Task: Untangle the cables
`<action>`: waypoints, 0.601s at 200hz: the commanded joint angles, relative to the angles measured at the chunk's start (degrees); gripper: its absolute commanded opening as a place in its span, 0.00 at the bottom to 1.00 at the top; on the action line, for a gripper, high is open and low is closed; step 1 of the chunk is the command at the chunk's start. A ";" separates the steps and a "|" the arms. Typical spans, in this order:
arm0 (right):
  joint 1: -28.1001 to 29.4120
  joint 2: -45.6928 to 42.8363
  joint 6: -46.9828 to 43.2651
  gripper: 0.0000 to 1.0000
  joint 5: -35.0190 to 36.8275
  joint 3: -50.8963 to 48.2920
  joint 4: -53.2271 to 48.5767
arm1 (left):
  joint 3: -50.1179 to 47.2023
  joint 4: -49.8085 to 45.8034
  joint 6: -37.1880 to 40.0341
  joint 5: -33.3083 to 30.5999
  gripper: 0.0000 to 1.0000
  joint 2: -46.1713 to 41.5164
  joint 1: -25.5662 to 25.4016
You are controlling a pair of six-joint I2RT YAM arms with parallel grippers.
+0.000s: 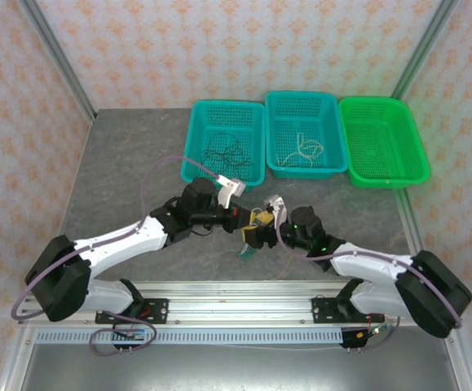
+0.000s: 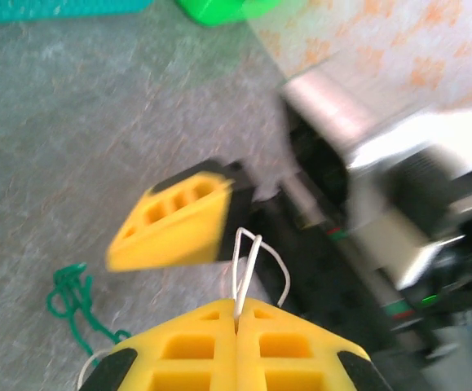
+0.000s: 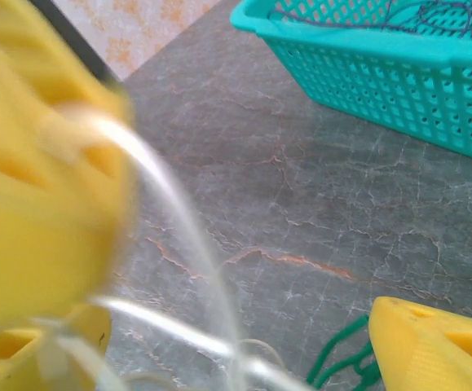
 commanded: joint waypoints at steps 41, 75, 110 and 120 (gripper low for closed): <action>1.26 15.18 2.50 0.56 13.94 4.65 6.02 | 4.02 4.69 -5.72 -4.46 0.00 -10.40 -0.29; 1.27 18.06 11.51 0.43 25.82 4.18 0.69 | 4.02 -1.32 -3.70 -13.40 0.00 -21.39 -0.26; 1.06 18.65 19.20 0.45 33.77 2.17 -4.02 | 5.31 -11.47 1.87 -27.25 0.00 -34.79 -0.13; 0.88 18.23 20.05 0.46 34.36 1.24 -3.59 | 5.67 -14.21 2.68 -30.33 0.00 -36.91 -0.16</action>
